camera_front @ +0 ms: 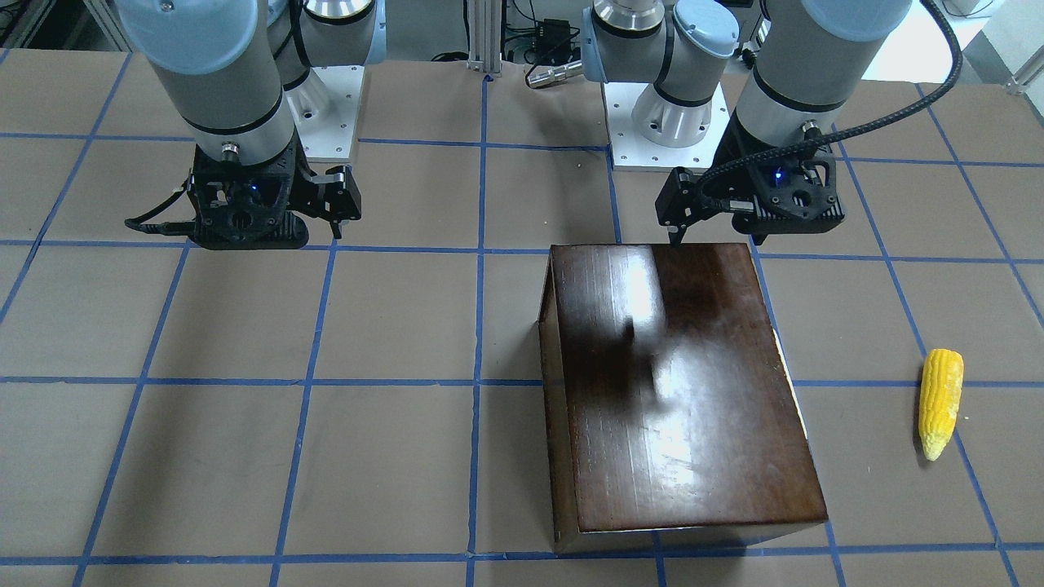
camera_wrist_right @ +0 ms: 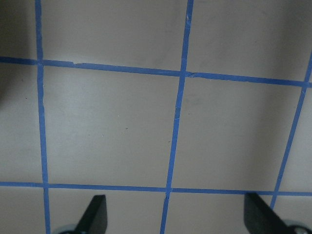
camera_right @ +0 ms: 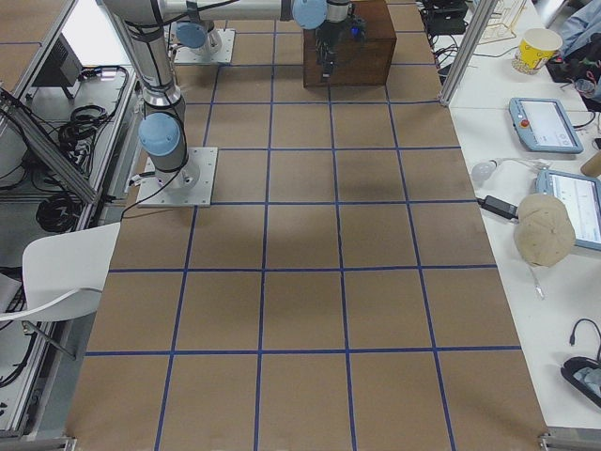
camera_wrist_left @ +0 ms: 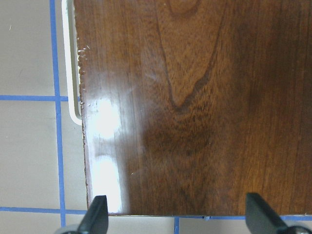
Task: Open drawer and put corn inside
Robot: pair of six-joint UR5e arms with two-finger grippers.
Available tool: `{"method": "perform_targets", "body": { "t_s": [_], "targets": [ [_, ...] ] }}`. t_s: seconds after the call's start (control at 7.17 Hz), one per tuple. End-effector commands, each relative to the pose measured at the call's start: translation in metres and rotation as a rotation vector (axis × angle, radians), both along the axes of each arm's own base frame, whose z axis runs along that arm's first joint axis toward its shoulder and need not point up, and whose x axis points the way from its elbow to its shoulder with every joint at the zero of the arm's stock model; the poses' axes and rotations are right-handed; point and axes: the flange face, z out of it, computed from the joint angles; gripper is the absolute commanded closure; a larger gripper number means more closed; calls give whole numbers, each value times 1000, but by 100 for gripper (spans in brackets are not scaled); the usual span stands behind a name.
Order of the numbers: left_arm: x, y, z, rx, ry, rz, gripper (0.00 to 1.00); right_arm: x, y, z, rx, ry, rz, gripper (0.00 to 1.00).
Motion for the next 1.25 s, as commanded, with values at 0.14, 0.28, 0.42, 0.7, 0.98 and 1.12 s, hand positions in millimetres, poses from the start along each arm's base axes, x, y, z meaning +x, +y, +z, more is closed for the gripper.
{"method": "perform_targets", "body": {
  "t_s": [0.14,0.28,0.42,0.7,0.98,1.12],
  "targets": [
    [1,1,0,0,-1,0,0,0,0,0,0,0,0,0],
    [1,1,1,-2,-1,-6,0,0,0,0,0,0,0,0],
    [1,1,0,0,-2,-6,0,0,0,0,0,0,0,0],
    [3,0,0,0,-10,-11,0,0,0,0,0,0,0,0],
    [4,0,1,-1,-9,-9,0,0,0,0,0,0,0,0],
    [4,0,0,0,-10,-9,0,0,0,0,0,0,0,0]
  ]
}}
